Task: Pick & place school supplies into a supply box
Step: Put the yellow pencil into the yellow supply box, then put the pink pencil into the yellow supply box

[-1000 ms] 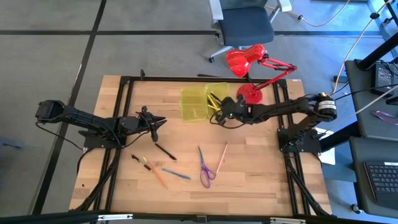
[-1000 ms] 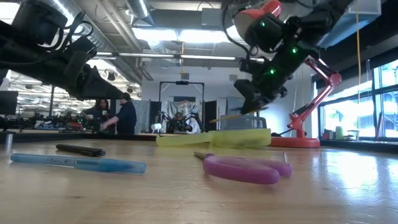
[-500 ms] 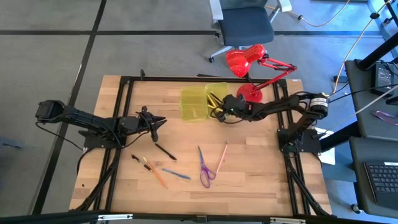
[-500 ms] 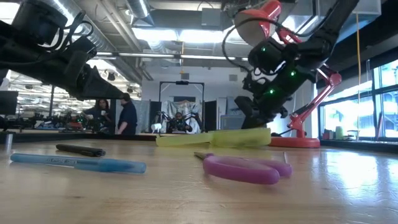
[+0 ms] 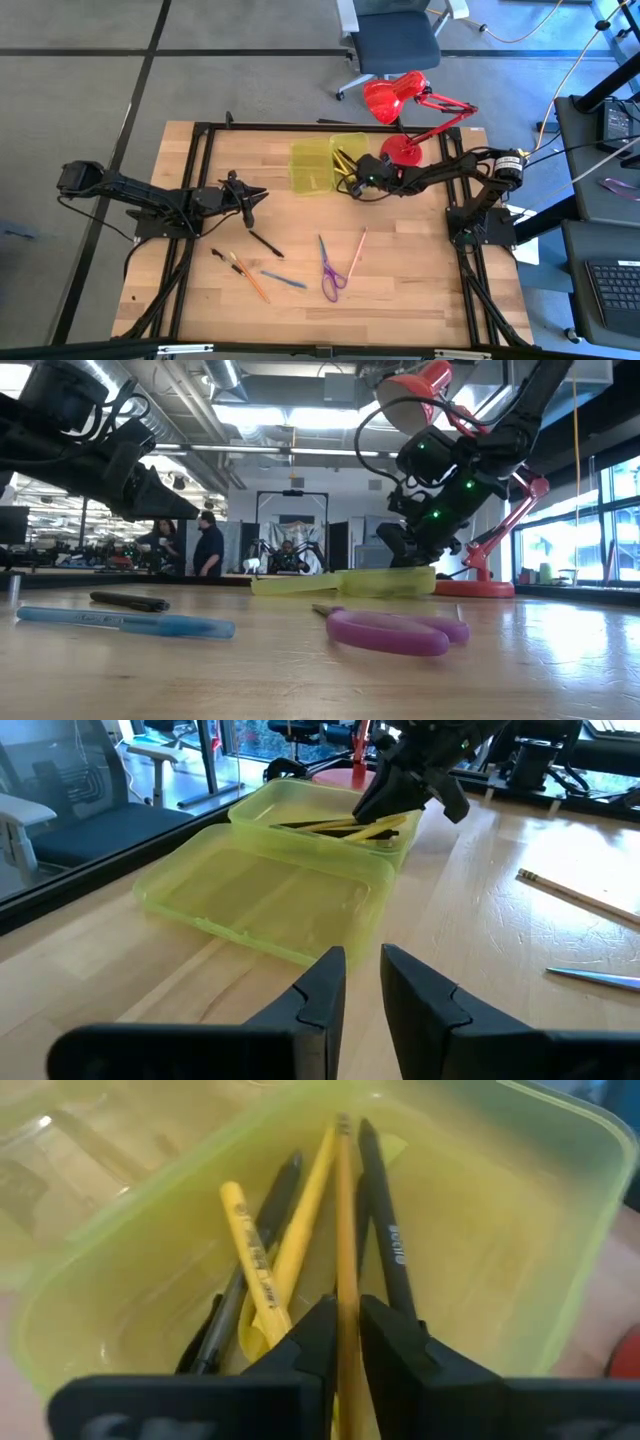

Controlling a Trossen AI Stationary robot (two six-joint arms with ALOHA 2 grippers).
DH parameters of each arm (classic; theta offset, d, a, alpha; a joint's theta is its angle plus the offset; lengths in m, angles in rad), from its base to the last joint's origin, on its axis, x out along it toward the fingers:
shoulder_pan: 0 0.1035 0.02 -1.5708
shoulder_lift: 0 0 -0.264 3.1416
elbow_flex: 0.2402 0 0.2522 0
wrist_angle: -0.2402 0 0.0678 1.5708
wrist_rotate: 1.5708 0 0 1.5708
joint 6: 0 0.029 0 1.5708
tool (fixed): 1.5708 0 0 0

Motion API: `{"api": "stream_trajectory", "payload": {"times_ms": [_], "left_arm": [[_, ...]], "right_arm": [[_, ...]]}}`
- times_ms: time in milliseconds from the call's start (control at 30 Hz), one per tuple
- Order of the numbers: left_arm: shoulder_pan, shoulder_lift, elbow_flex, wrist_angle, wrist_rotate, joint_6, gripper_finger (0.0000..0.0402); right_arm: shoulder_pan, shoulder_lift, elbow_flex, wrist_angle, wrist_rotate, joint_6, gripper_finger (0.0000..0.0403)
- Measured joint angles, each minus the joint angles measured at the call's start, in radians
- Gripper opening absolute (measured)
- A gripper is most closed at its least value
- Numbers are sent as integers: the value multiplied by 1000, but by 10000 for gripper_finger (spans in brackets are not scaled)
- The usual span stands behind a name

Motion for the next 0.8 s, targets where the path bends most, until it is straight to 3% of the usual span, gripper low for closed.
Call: {"api": "stream_trajectory", "payload": {"times_ms": [367,433,500,667,800], "left_arm": [[0,0,0,0,7,-14,61],[0,0,0,0,7,-27,60],[0,0,0,0,7,-26,59],[0,0,0,0,7,-26,63],[0,0,0,0,7,-26,62]], "right_arm": [[0,-25,40,-63,-54,-69,157],[0,-65,47,-92,-108,-122,164],[4,-123,47,-122,-228,-231,166],[12,-271,48,-314,-690,-539,167],[11,-330,-13,-338,-904,-762,167]]}}
